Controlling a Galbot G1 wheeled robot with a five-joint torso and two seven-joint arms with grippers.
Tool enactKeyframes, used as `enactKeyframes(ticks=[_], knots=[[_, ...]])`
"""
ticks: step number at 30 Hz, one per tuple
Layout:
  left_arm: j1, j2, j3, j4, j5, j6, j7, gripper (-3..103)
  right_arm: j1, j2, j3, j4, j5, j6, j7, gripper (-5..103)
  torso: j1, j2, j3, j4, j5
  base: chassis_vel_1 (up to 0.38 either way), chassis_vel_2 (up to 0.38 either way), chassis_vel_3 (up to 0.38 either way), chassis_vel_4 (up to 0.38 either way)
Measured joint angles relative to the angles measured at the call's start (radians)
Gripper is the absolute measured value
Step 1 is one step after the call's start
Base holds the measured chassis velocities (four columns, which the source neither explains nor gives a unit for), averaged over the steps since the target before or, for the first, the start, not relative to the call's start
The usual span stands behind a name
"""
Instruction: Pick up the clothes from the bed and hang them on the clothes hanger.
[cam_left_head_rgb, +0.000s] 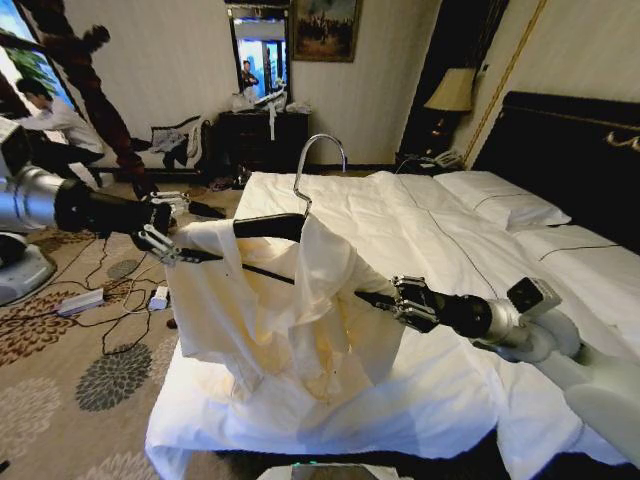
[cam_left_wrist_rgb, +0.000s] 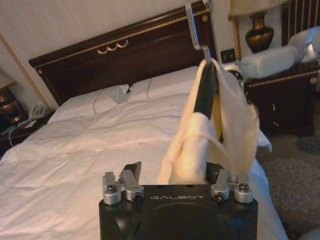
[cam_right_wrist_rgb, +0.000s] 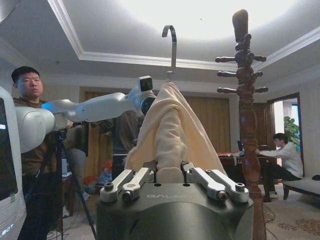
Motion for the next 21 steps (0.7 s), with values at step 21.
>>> enactKeyframes(ticks=[21], knots=[[0.015,0.018,0.000,-0.059,-0.111,0.002,-0.014,28,0.004,0.014,-0.045,0.030,-0.048,0.001,0.012,21,0.000,0.000,0.000,-0.0001,0.0003,0.000,0.000,0.000,0.000]])
